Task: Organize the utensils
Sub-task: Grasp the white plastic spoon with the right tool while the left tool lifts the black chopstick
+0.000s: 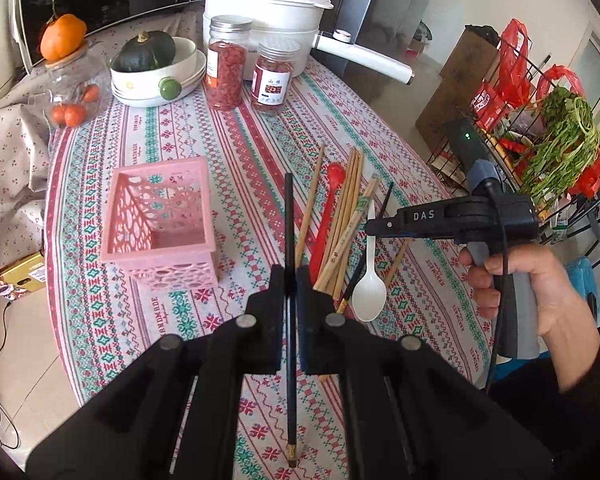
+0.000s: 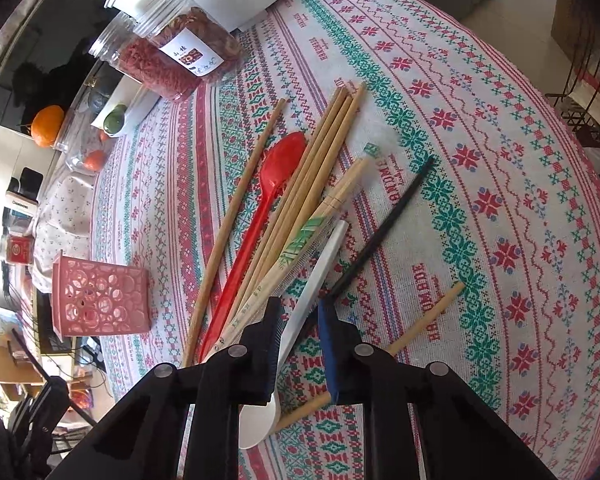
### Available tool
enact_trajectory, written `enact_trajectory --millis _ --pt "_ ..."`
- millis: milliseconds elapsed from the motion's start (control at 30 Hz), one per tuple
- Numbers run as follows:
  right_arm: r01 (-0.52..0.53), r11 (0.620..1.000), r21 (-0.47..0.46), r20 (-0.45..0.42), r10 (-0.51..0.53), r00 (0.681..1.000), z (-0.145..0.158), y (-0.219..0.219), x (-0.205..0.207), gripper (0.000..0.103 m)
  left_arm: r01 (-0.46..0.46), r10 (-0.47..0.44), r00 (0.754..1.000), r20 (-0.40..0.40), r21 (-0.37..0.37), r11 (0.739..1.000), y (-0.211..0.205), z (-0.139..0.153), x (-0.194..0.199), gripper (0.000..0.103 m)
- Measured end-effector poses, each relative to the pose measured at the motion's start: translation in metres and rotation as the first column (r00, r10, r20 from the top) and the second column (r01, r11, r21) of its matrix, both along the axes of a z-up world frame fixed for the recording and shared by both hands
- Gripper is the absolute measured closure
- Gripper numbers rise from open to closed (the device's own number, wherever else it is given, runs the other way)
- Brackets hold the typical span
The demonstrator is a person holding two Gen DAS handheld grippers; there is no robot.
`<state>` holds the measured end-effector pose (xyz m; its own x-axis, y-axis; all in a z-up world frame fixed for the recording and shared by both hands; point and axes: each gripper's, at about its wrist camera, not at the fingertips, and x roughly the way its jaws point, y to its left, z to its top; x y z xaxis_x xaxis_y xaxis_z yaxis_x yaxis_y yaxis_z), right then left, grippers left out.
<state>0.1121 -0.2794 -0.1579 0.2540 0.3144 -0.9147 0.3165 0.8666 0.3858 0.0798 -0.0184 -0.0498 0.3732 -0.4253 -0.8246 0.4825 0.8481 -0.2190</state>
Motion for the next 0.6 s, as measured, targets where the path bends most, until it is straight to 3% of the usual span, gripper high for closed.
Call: enact_trajectory --millis 133,300,600 --pt "-0.006 0.999 -0.038 -0.015 0.006 1.000 -0.004 0.011 0.007 0.086 -0.010 0.010 1.000 -0.007 -0.013 1.000 0.009 0.002 -0.002 0.097" --pt "0.010 0.999 -0.030 -0.006 -0.011 1.000 -0.005 0.016 0.013 0.097 -0.022 0.022 1.000 -0.001 -0.024 0.999 0.020 0.006 -0.004 0.097" --pt "0.015 0.999 -0.029 0.143 -0.011 0.990 0.040 0.012 -0.020 0.099 -0.017 0.023 0.997 0.079 -0.070 0.997 0.037 0.036 -0.019 0.097"
